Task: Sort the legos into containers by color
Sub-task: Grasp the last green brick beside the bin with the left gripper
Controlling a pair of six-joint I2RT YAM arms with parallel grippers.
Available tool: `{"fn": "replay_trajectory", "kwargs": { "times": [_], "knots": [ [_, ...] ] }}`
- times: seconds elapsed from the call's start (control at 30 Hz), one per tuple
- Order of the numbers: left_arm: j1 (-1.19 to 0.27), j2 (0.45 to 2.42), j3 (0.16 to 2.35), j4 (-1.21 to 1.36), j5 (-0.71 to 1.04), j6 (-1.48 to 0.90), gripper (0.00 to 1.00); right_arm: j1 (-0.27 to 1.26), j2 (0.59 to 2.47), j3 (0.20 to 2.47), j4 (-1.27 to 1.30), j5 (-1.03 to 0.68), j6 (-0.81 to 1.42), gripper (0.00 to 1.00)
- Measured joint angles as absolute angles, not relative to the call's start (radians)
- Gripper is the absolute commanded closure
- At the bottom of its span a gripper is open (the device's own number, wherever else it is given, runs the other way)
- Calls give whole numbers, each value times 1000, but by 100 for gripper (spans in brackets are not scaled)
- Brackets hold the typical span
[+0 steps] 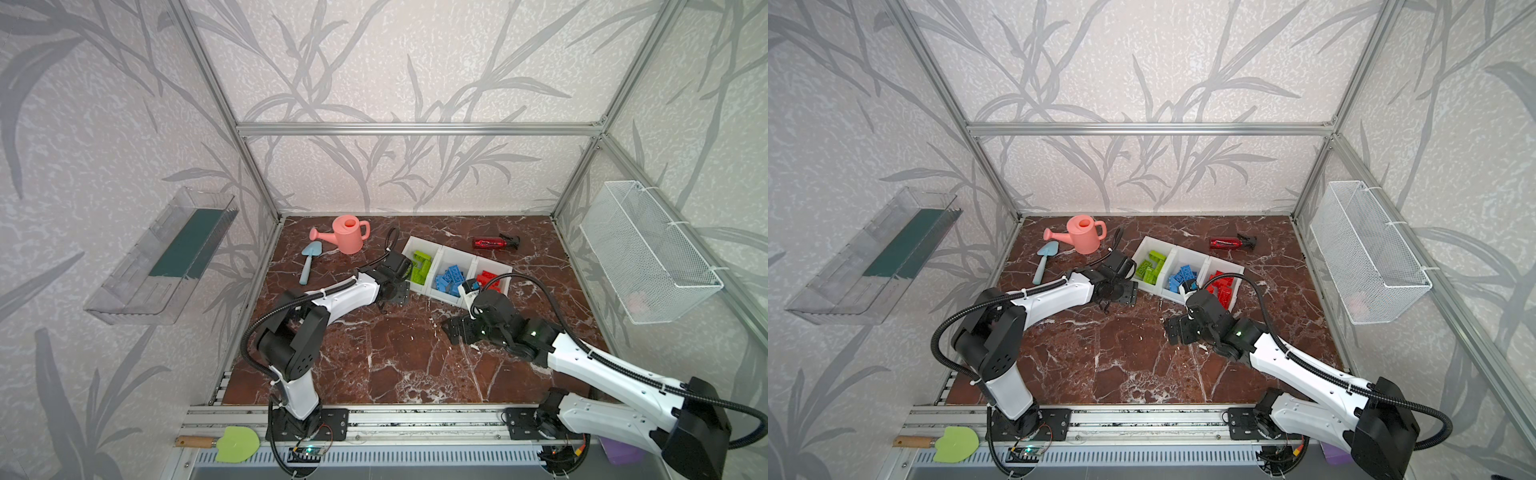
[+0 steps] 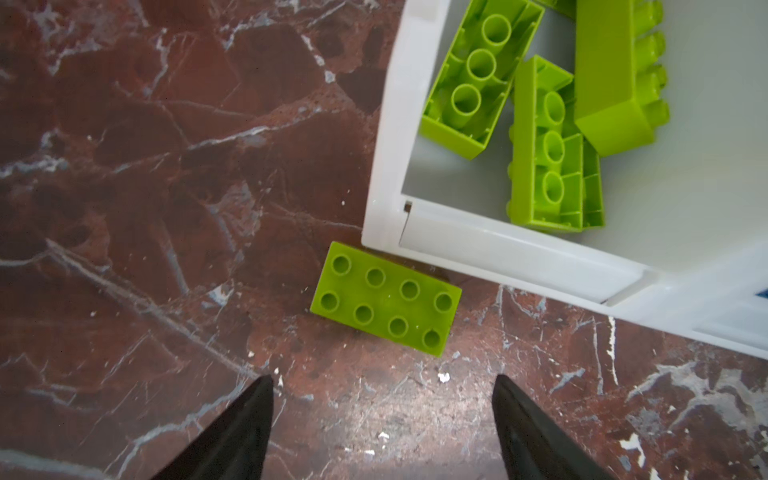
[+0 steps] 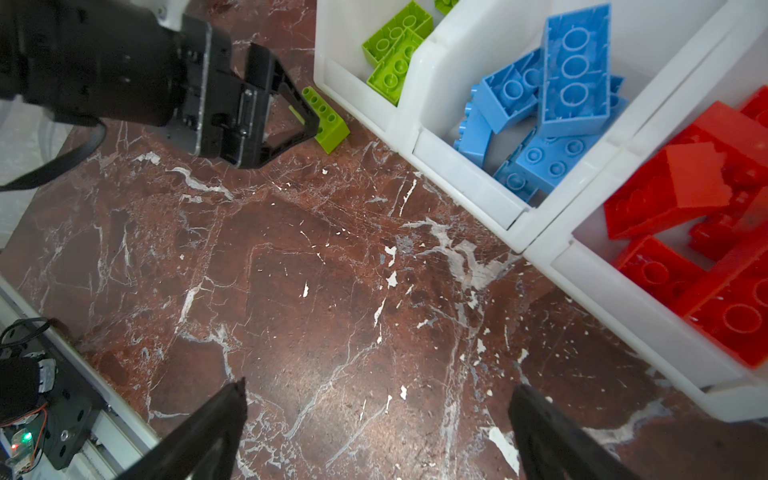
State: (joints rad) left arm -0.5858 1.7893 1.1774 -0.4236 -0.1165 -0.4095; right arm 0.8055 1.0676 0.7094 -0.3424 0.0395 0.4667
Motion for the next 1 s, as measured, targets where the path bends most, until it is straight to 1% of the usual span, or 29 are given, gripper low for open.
{"fn": "replay_trajectory", "kwargs": {
  "times": [0.13, 0.3, 0.57, 0.7, 0.9, 1.0],
  "knots": [
    [-581, 1868, 1252, -424, -107, -353, 18, 805, 1066, 709, -341, 27, 451, 1],
    [-569, 1906, 1272, -428, -96, -311, 18, 802, 1050, 709, -341, 24, 438, 1],
    [-538, 1951, 1293, -434, -68, -276, 23, 788, 1034, 709, -341, 17, 422, 1],
    [-530, 1966, 1293, -433, -51, -269, 29, 784, 1034, 709, -341, 16, 418, 1],
    [-528, 1971, 1296, -425, -33, -263, 47, 783, 1035, 709, -341, 13, 413, 1],
    [-528, 1971, 1296, -424, -31, -265, 49, 783, 1035, 709, -342, 13, 413, 1]
  ]
}}
